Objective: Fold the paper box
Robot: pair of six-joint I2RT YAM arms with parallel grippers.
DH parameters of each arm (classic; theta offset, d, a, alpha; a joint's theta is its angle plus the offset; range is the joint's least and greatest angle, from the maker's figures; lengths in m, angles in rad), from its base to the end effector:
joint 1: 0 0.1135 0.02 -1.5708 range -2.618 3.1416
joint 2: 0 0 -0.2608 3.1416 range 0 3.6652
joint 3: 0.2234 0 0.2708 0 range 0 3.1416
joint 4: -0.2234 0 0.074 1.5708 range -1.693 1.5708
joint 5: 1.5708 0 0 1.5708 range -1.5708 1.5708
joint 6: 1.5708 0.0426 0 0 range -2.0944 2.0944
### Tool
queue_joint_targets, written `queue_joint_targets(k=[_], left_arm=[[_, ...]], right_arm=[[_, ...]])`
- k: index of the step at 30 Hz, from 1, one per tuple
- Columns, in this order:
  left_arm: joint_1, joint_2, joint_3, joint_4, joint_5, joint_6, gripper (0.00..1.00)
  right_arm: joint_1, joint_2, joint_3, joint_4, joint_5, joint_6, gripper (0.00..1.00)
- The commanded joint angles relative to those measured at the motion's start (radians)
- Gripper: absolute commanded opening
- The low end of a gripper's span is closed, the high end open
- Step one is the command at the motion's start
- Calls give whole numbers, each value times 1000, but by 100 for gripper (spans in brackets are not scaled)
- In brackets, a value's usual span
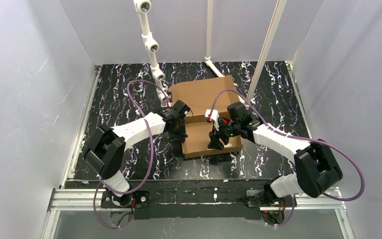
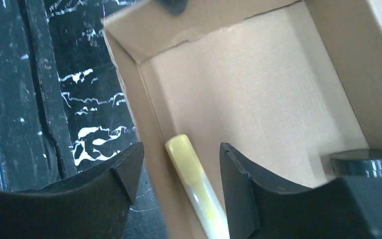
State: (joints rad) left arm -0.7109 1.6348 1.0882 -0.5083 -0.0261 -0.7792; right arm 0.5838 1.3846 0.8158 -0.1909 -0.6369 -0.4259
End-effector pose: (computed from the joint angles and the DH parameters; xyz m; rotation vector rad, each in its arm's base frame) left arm 0.2667 -0.2282 0.1863 -0.1018 2.7065 -0.4585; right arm 0.2405 0.1893 0.2036 -1.3728 1.8230 0.8191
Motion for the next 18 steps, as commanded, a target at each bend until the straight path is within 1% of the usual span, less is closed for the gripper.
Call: queue_joint_targets(k=[1,3,5,8,9,10,11,12,15,18], left_arm=[[-28,67,78,-184,-160,99,0],[-38,92,112,-219,-190,131,0],[-62,121,158,-274,-255,155,0],[-75,161,216,-323,-275,165,0],[-75,166,225,-327,-274,167,7],[-76,171,232,-328,-274,172,18],[-75,173,240,-326,-278,176,25],[-75,175,249,-326,-283,176,29],[-74,189,279,-325,-302,185,37],[-67,212,302,-313,-308,189,39]], right_arm=[[9,-7,-11,60,11,-105,64],[9,-6,2,41,27,-115,64],[6,-15,6,36,43,-121,64],[2,-36,2,42,38,-119,64],[0,-38,2,42,35,-116,64],[-3,-37,2,41,33,-113,64],[-4,-36,4,40,31,-112,65],[-7,-35,7,37,30,-110,65],[-19,-38,16,30,26,-107,65],[-42,-49,21,24,12,-97,65]])
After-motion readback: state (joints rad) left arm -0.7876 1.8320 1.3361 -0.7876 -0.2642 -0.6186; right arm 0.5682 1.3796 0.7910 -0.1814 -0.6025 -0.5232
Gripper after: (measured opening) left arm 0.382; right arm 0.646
